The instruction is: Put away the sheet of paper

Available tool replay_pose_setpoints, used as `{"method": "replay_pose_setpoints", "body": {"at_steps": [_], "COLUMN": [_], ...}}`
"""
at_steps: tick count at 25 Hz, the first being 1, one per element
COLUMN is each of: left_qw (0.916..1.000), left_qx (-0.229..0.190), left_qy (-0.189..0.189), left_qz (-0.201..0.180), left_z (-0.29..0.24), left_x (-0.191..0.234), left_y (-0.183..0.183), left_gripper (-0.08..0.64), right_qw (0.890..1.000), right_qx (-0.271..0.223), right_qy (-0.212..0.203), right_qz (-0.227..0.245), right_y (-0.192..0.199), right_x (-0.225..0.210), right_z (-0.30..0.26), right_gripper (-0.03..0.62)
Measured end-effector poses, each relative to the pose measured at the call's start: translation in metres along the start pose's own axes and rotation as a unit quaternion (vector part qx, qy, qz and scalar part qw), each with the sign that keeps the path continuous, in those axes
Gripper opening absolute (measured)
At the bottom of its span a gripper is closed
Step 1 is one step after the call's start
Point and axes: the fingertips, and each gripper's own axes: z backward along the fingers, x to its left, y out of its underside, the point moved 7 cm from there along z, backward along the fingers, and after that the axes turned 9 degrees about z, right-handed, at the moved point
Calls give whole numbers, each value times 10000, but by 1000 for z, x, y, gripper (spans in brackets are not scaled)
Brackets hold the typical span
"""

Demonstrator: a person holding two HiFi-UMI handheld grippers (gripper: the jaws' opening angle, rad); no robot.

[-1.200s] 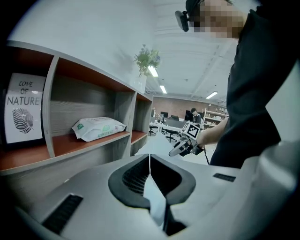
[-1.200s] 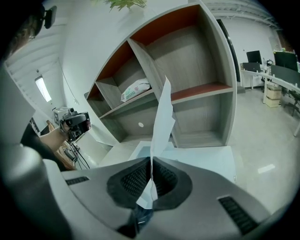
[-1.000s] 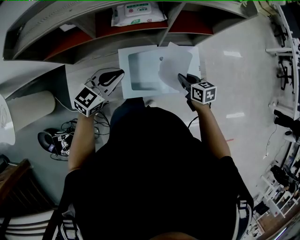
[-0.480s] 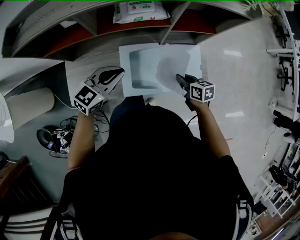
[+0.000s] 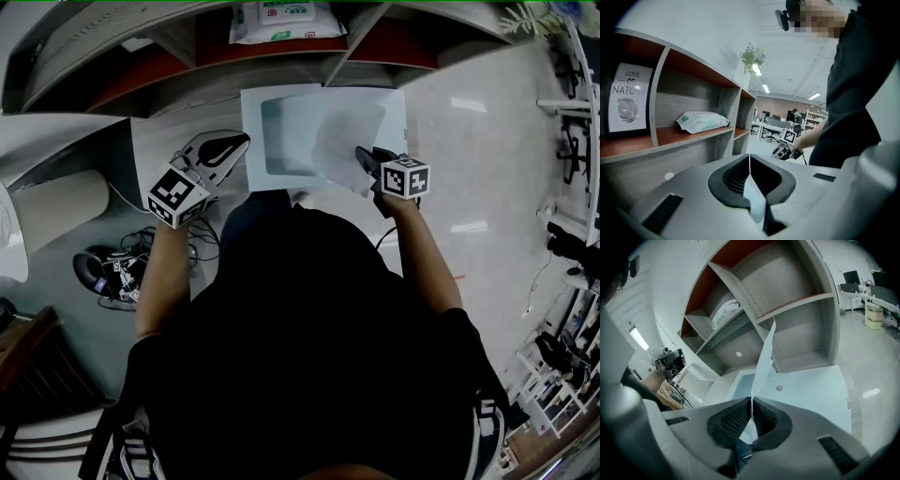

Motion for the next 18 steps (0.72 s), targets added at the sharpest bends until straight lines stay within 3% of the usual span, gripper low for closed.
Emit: {"method": "replay_pose_setpoints", "body": {"at_steps": [18], "left_qw": [9999], "left_qx": [85], "left_qy": [-55], "left_qz": [103], "left_z": [-7], "left_x": [15], "left_y": [-3], "left_gripper": [23], "right_qw": [9989], "right_qx": [400], "right_qy": [225], "right_qz": [-127], "right_y": [14], "right_x": [-47], "right_z": [-29], "right_gripper": [14]}}
